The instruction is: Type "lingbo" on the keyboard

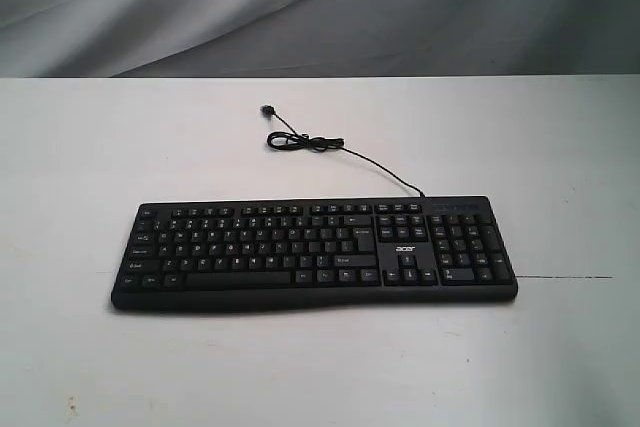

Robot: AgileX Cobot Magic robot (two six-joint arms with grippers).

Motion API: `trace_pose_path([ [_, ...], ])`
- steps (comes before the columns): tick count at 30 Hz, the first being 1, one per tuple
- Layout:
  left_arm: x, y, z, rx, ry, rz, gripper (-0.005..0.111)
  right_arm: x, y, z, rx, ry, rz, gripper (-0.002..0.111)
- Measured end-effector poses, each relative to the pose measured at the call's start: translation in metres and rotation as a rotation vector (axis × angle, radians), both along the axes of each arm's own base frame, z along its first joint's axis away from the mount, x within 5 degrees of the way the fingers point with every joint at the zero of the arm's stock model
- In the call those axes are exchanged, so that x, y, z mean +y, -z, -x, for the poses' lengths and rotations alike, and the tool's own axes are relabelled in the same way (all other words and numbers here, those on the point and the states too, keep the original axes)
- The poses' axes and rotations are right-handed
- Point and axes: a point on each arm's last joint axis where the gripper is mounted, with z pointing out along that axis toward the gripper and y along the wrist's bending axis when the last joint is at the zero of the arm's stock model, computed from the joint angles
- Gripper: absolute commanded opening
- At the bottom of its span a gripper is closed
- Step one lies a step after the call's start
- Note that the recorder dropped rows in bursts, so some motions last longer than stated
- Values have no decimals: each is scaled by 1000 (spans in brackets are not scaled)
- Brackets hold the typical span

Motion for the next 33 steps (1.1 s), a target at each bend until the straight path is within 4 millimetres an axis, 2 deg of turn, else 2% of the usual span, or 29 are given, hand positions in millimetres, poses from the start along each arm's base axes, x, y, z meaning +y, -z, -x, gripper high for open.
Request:
trace_pose_path([
  [27, 0, 0, 0, 0, 0, 0, 0, 0, -1, 1, 18, -1, -12, 0],
  [31, 0, 0, 0, 0, 0, 0, 0, 1, -29, 2, 4, -3, -13, 0],
  [33, 0, 0, 0, 0, 0, 0, 0, 1, -67, 0, -22, -6, -22, 0],
])
